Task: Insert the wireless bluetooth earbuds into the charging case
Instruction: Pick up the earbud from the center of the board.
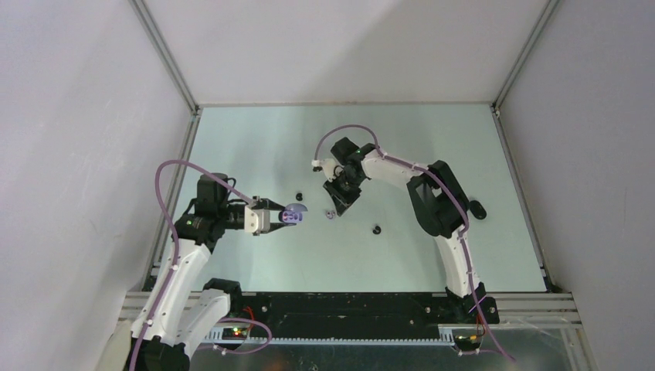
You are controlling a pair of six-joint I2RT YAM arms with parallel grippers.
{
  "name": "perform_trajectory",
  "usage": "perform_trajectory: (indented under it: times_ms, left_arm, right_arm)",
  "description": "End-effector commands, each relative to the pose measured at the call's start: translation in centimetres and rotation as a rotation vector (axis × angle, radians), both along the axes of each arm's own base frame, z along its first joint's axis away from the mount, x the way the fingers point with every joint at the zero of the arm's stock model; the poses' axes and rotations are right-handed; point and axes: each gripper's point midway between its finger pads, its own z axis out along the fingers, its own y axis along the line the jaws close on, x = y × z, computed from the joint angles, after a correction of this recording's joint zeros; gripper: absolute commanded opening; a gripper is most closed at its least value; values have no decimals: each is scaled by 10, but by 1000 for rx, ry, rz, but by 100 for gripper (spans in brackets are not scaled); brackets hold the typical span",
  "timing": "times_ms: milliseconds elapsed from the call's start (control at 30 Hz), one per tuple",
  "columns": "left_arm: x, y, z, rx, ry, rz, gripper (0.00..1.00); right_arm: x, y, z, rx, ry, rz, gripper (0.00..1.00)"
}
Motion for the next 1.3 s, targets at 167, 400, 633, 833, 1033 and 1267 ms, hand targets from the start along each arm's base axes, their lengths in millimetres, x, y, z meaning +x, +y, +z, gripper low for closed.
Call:
perform_trajectory:
  times_ms: [167,400,633,833,1033,1267]
  left_arm:
    - [1,-1,14,-27,-55,-16,0]
    - [1,0,13,-28,-52,-14,0]
    - [2,0,13,-29,-54,-16,0]
    - [2,0,12,-27,-49,-13,0]
    - [3,0,11,-27,-47,-14,0]
    - [2,0,12,-28,-45,-15,0]
  right_arm:
    - [-38,22,-4,53,154,37,23]
    - [-5,6,-20,-55,57,-12,21]
    - [24,3,-18,-71,-31,-18,21]
    - [29,27,-8,5,-25,18,22]
    - [19,44,-12,32,12,44,21]
    - [62,29,2,-37,-165,-83,25]
